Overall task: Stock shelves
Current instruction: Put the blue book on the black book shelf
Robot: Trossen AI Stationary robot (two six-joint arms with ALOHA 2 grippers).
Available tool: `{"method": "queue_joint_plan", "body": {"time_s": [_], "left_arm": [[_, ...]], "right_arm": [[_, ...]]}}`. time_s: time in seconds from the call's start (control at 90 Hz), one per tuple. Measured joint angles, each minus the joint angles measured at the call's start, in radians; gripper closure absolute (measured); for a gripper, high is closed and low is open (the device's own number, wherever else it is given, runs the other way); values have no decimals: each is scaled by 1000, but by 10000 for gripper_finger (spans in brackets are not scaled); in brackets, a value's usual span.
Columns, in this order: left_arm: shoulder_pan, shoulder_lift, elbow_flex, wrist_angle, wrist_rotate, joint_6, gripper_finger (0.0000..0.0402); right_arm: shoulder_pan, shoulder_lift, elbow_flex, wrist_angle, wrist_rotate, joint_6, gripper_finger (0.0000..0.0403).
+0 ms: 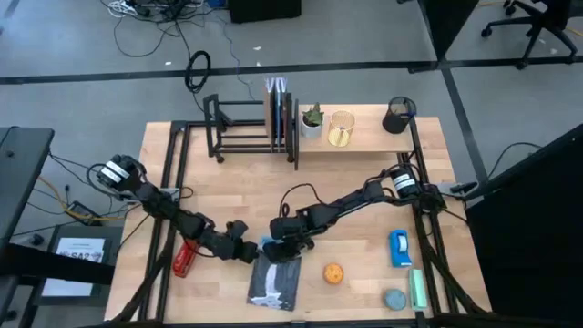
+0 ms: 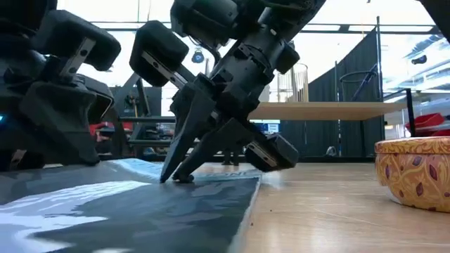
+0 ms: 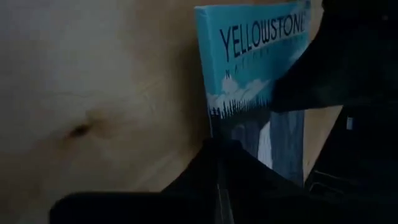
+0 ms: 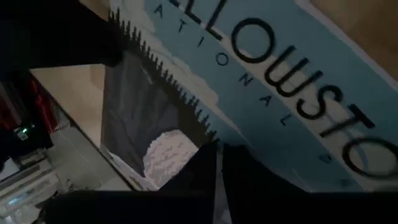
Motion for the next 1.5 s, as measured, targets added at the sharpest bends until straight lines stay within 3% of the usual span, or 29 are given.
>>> {"method": "queue_joint_plan", "body": {"time_s": [0.2,0.356,0.644,0.956,1.056,1.322,1.5], "left_arm": [[0,0,-1,-6,4,0,401],[0,0,-3,-1,5,2,401],[0,1,-6,18,-9,-10,389],[0,2,-7,36,-46,-57,255],[7,4,-7,64,-43,-57,230],[15,-88,-8,57,58,-31,242],[15,-187,17,-158,107,-32,266]], "right_arm": [[17,-154,5,-244,-17,-68,402],[45,-133,0,-447,-11,-151,402],[26,-24,3,-311,-85,-166,403],[15,-22,3,-281,-88,-161,403],[14,-21,3,-273,-85,-153,403],[14,-21,3,-272,-84,-152,403],[14,-21,3,-273,-84,-151,403]]}}
